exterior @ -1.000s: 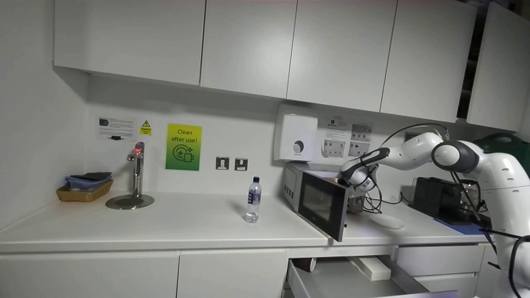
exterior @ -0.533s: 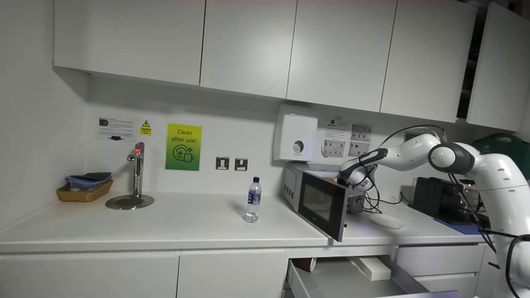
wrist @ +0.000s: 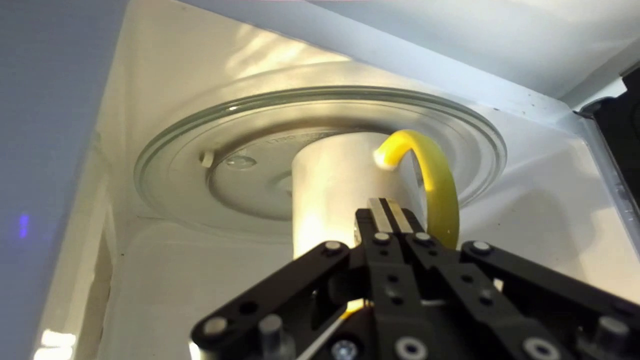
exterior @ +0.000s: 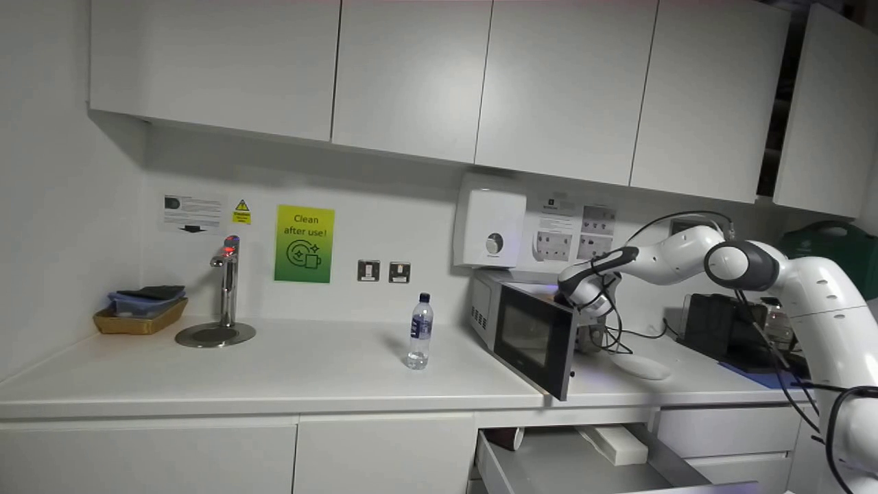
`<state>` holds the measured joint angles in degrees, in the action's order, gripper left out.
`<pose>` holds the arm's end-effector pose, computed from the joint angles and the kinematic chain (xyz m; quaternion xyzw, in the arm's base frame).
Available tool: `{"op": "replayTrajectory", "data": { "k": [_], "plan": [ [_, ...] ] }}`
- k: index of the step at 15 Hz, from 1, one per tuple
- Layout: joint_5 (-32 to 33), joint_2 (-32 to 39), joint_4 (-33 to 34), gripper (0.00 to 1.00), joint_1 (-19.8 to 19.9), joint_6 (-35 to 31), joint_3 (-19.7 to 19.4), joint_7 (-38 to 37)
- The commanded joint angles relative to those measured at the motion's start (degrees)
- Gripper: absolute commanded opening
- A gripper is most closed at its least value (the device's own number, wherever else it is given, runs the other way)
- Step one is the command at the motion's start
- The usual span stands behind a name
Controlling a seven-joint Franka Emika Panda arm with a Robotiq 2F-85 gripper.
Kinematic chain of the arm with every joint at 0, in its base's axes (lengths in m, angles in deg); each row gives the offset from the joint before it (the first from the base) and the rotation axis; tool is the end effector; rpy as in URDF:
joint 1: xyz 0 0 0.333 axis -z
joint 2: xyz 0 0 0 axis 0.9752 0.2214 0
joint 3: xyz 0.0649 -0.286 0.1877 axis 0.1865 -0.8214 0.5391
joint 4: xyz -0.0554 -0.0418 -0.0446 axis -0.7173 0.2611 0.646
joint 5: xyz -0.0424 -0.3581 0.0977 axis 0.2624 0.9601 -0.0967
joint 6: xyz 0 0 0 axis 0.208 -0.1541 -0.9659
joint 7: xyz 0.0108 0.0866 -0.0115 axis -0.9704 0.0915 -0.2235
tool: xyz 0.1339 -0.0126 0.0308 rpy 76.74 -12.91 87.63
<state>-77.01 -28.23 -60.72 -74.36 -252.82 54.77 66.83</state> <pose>0.7305 -0.0299 0.3875 -0.9165 -0.0604 -0.3918 0.0531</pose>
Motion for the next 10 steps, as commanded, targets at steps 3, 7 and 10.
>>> {"op": "replayTrajectory", "data": {
  "k": [3, 7, 10],
  "plan": [
    [-5.06, 2.54, 4.03, 0.00, 5.43, -2.03, 7.09, 7.72],
    [-7.26, 3.71, 5.53, 0.00, 8.26, -2.11, 10.63, 11.69],
    [-8.22, 4.20, 6.15, 0.00, 10.01, -2.09, 12.76, 14.15]
  ]
}}
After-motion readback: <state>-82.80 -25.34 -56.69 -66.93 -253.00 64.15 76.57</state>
